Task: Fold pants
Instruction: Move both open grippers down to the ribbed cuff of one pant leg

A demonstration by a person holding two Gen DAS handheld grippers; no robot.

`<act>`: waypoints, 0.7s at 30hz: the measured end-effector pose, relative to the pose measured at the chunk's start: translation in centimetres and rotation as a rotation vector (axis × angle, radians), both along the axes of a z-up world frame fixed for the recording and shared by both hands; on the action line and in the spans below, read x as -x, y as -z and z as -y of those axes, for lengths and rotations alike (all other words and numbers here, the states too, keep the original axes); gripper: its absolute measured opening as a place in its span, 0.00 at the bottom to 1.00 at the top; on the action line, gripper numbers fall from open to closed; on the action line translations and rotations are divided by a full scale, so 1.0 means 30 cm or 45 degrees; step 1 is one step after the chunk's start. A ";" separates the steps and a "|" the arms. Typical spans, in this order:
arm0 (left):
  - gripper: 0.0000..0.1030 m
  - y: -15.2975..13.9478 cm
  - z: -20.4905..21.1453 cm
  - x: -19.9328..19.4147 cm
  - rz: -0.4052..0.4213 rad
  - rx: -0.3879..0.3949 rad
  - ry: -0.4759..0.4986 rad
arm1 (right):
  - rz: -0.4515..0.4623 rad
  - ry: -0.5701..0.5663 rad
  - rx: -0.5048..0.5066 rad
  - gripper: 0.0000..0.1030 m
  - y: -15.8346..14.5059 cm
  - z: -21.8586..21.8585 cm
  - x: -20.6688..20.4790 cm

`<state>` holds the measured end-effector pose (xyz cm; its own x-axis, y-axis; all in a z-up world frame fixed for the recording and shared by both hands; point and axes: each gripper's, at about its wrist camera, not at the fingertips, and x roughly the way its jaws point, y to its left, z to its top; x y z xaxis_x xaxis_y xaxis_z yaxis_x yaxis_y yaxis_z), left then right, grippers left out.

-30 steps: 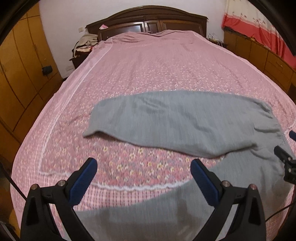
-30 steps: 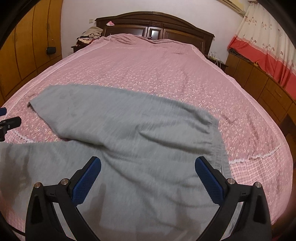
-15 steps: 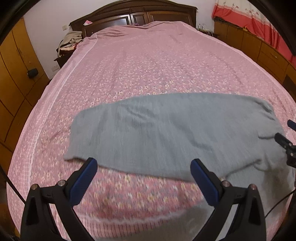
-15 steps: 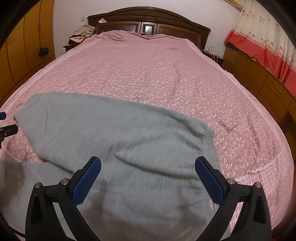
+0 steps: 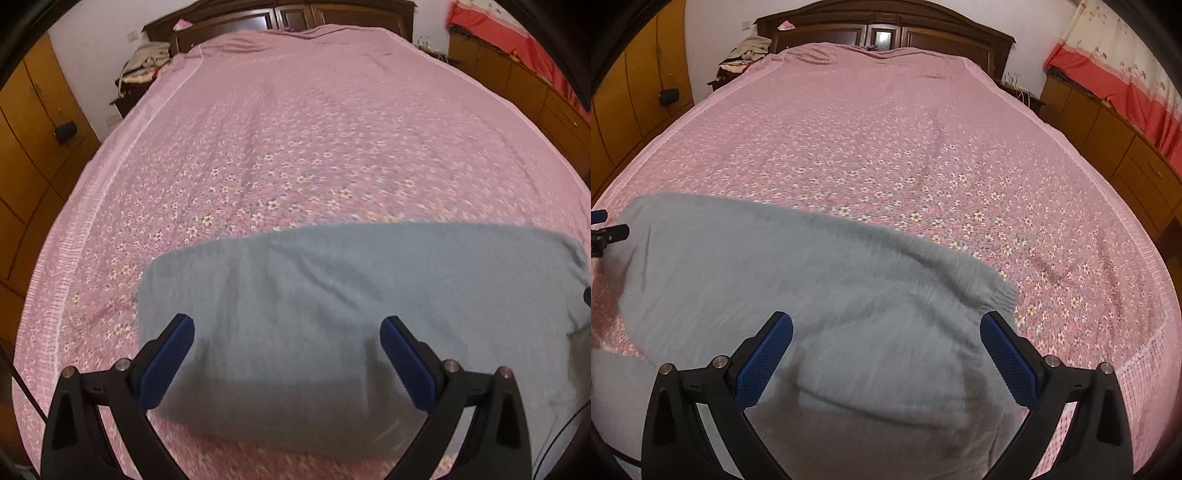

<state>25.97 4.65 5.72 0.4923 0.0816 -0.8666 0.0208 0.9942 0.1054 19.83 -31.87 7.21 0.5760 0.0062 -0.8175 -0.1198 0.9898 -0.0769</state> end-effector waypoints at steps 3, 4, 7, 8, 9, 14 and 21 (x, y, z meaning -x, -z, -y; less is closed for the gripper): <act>0.99 0.015 -0.032 -0.056 -0.022 -0.016 0.009 | -0.008 0.017 0.003 1.00 0.005 0.032 -0.039; 0.99 0.021 -0.049 -0.077 -0.031 -0.026 -0.003 | -0.009 0.019 0.005 1.00 0.004 0.040 -0.051; 0.99 0.037 -0.112 -0.130 -0.054 -0.027 -0.077 | -0.019 -0.002 0.014 1.00 0.009 0.068 -0.096; 0.99 0.044 -0.138 -0.145 -0.055 -0.026 -0.104 | -0.023 -0.001 0.025 1.00 0.012 0.079 -0.113; 0.99 0.050 -0.160 -0.158 -0.054 -0.030 -0.126 | -0.026 0.011 0.039 1.00 0.017 0.093 -0.130; 0.99 0.106 -0.262 -0.187 -0.076 -0.020 -0.228 | -0.082 0.067 0.007 1.00 0.053 0.164 -0.199; 0.99 0.188 -0.315 -0.173 -0.097 0.068 -0.261 | -0.213 0.143 -0.090 0.95 0.157 0.250 -0.283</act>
